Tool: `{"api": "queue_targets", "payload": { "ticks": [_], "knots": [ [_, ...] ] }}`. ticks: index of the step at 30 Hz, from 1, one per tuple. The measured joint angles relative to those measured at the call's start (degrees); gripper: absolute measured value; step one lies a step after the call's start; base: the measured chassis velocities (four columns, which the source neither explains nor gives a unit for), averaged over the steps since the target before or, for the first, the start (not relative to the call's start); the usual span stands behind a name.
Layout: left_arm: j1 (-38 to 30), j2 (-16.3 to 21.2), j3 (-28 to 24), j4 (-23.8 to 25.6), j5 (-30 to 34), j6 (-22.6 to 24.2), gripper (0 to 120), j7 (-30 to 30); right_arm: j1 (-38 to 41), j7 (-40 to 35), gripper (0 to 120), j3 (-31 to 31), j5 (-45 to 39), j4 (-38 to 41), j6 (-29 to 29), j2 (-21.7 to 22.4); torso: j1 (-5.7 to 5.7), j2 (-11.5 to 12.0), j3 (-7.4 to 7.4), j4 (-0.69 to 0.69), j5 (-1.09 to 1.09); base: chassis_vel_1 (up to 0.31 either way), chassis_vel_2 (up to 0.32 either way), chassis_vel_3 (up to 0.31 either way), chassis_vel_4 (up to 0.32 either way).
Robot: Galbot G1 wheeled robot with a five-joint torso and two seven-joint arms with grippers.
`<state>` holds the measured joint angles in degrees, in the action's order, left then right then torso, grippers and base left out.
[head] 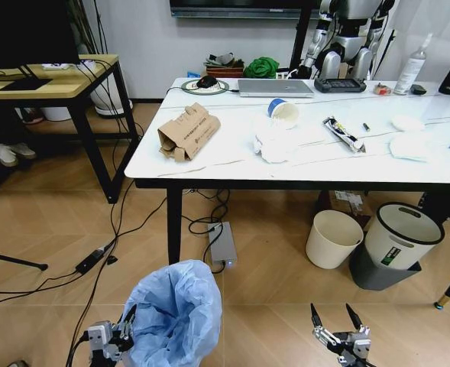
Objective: Pick up the trash bin and place the trash from the table into it.
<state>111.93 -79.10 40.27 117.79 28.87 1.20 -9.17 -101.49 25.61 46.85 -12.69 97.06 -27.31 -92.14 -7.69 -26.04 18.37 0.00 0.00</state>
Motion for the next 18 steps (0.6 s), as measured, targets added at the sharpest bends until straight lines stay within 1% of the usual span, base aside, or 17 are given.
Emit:
{"api": "queue_targets", "payload": {
  "ticks": [10,12,18],
  "knots": [
    [0.0,-0.1,-0.3,0.0,-0.2,0.0,0,0.0,0.3,0.0,100,-0.1,0.0,-0.3,0.0,0.0,-0.89,-2.5,1.57,0.00,0.00,0.000,0.000,0.000,0.000],
    [0.0,-0.1,-0.3,0.0,-0.2,0.0,0,0.0,0.3,0.0,100,-0.1,0.0,-0.3,0.0,0.0,-0.96,-2.6,1.67,0.00,0.00,0.000,0.000,0.000,0.000],
    [0.0,-0.2,-0.5,-0.1,-0.3,0.1,0,0.0,0.5,0.0,100,-0.2,-0.1,-0.3,0.1,0.0,-1.59,-4.3,2.72,0.00,0.00,0.000,0.000,0.000,0.000]
  ]
}}
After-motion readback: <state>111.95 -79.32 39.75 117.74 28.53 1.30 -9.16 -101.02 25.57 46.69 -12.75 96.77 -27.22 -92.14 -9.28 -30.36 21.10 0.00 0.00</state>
